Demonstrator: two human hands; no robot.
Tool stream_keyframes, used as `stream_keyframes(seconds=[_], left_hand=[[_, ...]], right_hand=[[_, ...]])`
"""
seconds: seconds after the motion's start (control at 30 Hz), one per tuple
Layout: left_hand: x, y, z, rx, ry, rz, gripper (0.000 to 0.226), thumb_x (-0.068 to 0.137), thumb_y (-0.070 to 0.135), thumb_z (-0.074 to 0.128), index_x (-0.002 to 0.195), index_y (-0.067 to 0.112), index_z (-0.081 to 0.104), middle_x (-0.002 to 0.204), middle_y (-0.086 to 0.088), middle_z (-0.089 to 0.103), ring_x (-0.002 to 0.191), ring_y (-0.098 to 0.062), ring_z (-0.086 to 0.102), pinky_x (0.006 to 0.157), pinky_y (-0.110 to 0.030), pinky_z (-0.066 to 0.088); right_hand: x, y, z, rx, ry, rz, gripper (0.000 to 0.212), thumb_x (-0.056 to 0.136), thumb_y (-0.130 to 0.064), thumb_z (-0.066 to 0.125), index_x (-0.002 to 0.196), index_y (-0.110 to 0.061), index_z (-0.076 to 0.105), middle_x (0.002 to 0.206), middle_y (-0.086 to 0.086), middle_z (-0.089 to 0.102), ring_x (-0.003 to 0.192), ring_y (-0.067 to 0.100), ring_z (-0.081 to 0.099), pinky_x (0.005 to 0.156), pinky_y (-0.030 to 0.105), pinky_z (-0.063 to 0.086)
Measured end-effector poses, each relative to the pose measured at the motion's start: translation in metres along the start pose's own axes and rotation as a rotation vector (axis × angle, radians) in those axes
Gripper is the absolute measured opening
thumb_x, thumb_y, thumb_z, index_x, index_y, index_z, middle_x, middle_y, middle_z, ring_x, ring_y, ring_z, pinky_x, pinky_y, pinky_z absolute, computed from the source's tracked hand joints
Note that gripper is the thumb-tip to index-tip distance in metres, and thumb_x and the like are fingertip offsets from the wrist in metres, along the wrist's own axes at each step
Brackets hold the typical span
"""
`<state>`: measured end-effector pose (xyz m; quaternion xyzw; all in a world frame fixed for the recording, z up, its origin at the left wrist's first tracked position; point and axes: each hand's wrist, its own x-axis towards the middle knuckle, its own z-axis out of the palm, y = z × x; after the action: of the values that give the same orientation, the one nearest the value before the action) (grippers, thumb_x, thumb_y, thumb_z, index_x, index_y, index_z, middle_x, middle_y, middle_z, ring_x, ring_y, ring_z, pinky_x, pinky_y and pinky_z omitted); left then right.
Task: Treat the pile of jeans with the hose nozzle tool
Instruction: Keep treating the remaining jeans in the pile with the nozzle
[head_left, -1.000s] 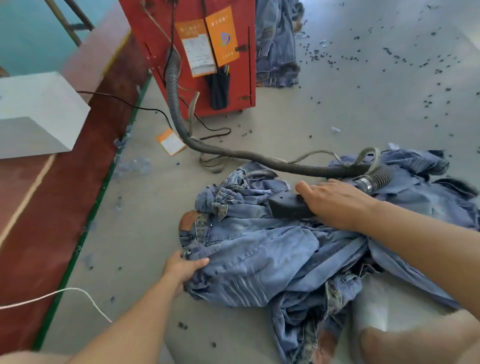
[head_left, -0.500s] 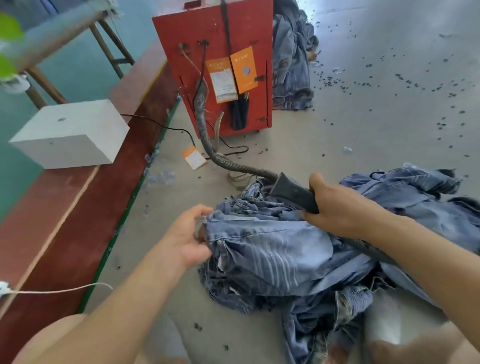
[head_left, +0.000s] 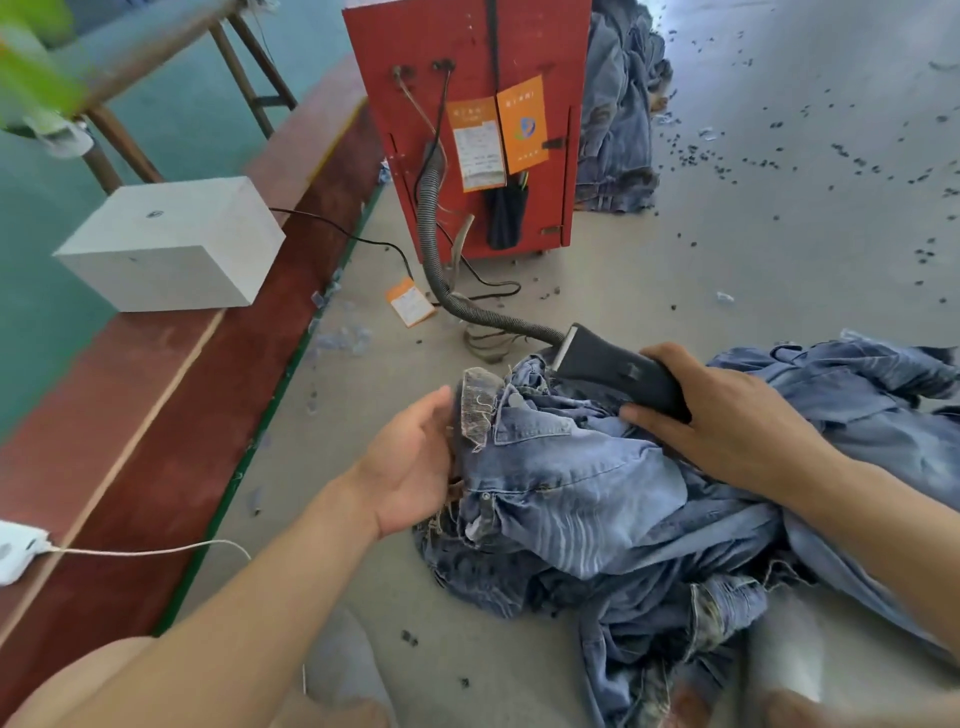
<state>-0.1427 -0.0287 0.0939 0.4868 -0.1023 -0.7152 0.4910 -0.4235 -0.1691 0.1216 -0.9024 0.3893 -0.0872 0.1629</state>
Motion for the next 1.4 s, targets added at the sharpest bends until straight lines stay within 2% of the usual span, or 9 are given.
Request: stream_keyframes(seconds=[0.07,0.27,0.37,0.47,0.63,0.87,1.07,1.23,1.4], left_hand=[[0.002,0.000,-0.003,-0.025,0.085,0.005,0.052,0.109,0.051,0.030,0.143,0.025,0.059,0.141,-0.016,0.064,0.115,-0.033,0.068,0.083,-0.042,0.056],[0.000,0.005,-0.013,-0.035,0.129,-0.087,0.077,0.087,0.073,0.057,0.134,0.012,0.067,0.132,-0.018,0.069,0.120,-0.037,0.068,0.096,-0.050,0.058],[0.010,-0.004,-0.011,0.187,0.332,-0.055,0.044,0.085,0.043,0.078,0.116,0.011,0.076,0.109,-0.017,0.078,0.091,-0.031,0.077,0.074,-0.041,0.065],[0.020,-0.011,-0.013,0.368,0.467,0.029,0.018,0.101,0.022,0.064,0.114,0.015,0.073,0.102,-0.013,0.079,0.080,-0.023,0.076,0.059,-0.028,0.056],[0.018,-0.015,-0.016,0.532,0.533,0.081,0.029,0.109,0.035,0.049,0.104,0.022,0.074,0.091,0.001,0.080,0.084,-0.018,0.072,0.068,-0.029,0.049],[0.014,-0.014,0.000,0.067,0.313,0.017,0.037,0.111,0.030,0.043,0.125,0.008,0.069,0.120,-0.018,0.074,0.115,-0.034,0.070,0.081,-0.043,0.060],[0.018,-0.026,0.016,0.065,0.370,0.097,0.035,0.111,0.025,0.045,0.125,0.003,0.067,0.111,-0.019,0.076,0.098,-0.029,0.072,0.089,-0.046,0.059],[0.017,-0.032,0.020,0.059,0.338,0.097,0.034,0.111,0.026,0.044,0.119,0.004,0.069,0.108,-0.018,0.077,0.086,-0.025,0.073,0.068,-0.035,0.059],[0.020,-0.030,0.021,0.037,0.311,0.137,0.034,0.111,0.029,0.043,0.118,0.010,0.070,0.100,-0.015,0.076,0.085,-0.024,0.072,0.083,-0.043,0.053]], right_hand=[[0.000,-0.002,0.001,0.021,-0.002,0.018,0.059,0.084,-0.078,0.039,0.127,-0.038,0.034,0.078,-0.016,0.056,0.069,0.017,0.062,0.063,0.040,0.053],[0.000,-0.006,-0.001,0.005,-0.039,-0.003,0.065,0.079,-0.079,0.033,0.124,-0.032,0.033,0.072,-0.019,0.049,0.060,0.009,0.059,0.050,0.022,0.040],[-0.002,-0.010,-0.002,0.022,-0.041,-0.024,0.061,0.077,-0.081,0.032,0.118,-0.035,0.032,0.069,-0.019,0.049,0.057,0.001,0.054,0.048,0.019,0.037],[-0.004,-0.015,-0.005,0.035,-0.053,-0.018,0.054,0.080,-0.079,0.038,0.115,-0.038,0.032,0.070,-0.018,0.051,0.060,0.000,0.054,0.051,0.019,0.038],[-0.007,-0.017,-0.011,0.028,-0.104,0.029,0.046,0.081,-0.077,0.044,0.106,-0.041,0.031,0.071,-0.013,0.059,0.059,0.003,0.058,0.051,0.021,0.042],[-0.014,-0.023,-0.003,0.172,-0.348,0.082,0.035,0.089,-0.060,0.065,0.100,-0.043,0.036,0.074,-0.004,0.068,0.063,0.000,0.065,0.055,0.022,0.052],[-0.028,-0.045,0.004,0.168,-0.326,-0.011,0.031,0.092,-0.063,0.058,0.096,-0.044,0.034,0.071,-0.008,0.060,0.066,0.000,0.060,0.057,0.019,0.047],[-0.029,-0.058,0.007,0.134,-0.318,-0.015,0.034,0.093,-0.067,0.055,0.092,-0.038,0.038,0.073,-0.009,0.058,0.069,-0.005,0.058,0.057,0.016,0.043],[-0.019,-0.065,0.018,0.165,-0.216,0.093,0.032,0.097,-0.063,0.054,0.094,-0.033,0.043,0.073,-0.009,0.059,0.058,0.000,0.058,0.049,0.017,0.040]])
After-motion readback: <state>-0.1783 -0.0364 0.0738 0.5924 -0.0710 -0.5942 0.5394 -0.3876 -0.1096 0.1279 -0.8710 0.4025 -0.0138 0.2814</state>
